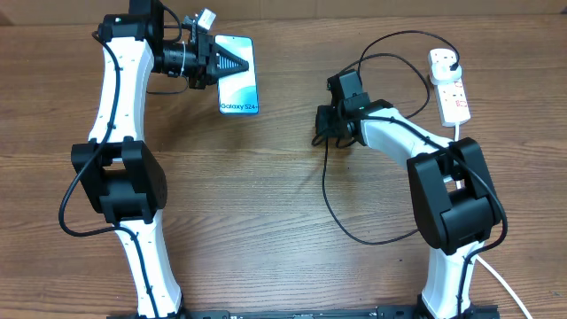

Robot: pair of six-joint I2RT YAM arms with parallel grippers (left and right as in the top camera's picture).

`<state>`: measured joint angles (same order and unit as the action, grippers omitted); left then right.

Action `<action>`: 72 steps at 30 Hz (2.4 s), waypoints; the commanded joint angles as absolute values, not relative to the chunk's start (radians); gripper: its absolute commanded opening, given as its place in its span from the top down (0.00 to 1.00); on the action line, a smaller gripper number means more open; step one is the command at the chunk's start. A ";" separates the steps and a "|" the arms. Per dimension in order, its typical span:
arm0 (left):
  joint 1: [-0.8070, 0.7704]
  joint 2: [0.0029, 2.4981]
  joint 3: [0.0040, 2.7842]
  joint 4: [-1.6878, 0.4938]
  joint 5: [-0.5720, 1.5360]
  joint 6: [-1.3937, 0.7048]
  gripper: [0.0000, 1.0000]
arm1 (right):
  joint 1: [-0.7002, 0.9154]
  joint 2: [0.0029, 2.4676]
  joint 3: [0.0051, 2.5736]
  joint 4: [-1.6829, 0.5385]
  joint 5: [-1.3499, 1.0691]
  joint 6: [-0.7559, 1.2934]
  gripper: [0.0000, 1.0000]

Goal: Plug charger to phone and switch on socket
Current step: 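Lower the right gripper and grasp the cable near its USB-C plug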

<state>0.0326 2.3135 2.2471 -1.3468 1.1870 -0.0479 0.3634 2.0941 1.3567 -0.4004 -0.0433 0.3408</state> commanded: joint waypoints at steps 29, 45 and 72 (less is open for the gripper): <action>0.036 2.296 2.253 -1.422 1.194 0.049 0.96 | 0.531 2.138 1.505 -0.722 0.166 0.378 0.96; 0.038 2.296 2.253 -1.440 1.175 0.049 0.96 | 0.553 2.202 1.507 -0.784 0.051 0.422 0.75; 0.039 2.296 2.253 -1.443 1.168 0.049 0.96 | 0.550 2.201 1.532 -0.863 0.026 0.445 0.96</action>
